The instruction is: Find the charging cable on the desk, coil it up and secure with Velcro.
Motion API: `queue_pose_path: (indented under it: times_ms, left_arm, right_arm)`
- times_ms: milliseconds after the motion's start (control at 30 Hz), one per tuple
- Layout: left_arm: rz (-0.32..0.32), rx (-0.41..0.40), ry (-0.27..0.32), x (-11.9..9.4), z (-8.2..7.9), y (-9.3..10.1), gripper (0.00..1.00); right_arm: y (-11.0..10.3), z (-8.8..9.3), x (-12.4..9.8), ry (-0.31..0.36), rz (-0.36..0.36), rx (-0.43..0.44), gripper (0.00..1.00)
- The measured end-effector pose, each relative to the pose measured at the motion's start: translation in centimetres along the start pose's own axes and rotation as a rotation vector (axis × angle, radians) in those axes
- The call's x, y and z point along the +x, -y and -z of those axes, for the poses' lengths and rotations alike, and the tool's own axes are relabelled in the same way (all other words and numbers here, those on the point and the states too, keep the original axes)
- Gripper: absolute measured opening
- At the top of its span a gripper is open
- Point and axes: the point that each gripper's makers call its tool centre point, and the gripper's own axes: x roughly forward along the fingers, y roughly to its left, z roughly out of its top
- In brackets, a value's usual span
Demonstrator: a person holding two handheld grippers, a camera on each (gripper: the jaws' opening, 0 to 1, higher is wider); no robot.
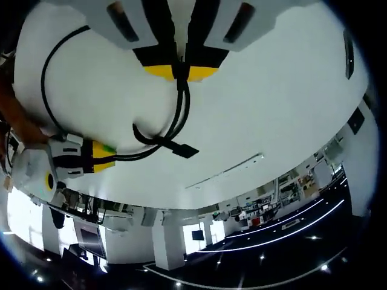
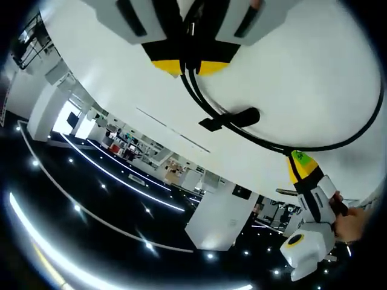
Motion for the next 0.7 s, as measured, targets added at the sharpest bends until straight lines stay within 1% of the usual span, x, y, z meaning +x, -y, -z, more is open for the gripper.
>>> queue_pose_path:
  times_ms: [133,233,267,300,700]
  left_arm:
    - [0.002,0.019,0.016,0.12,-0.08,0.01,0.06]
    - [0.021,0.007,0.027,0.17,-0.11,-0.21,0.06]
    - [0.003,0.025,0.025,0.30,0.04,-0.46,0.06]
    - [0.006,0.028,0.029,0.40,0.10,-0.34,0.06]
    - [0.013,0.048,0.052,0.43,-0.04,-0.35,0.06]
  right_arm:
    - [-0.02,0.01,-0.02,0.002,-0.002,0.007,0.09]
    - [0.01,0.07,-0.09,0.008,-0.007,0.031,0.09]
    - [0.00,0.06,-0.09,0.010,-0.008,0.035,0.09]
    - [0.00,0.06,-0.08,0.012,-0.009,0.038,0.10]
    - [0.18,0.03,0.05,0.020,-0.004,0.029,0.11]
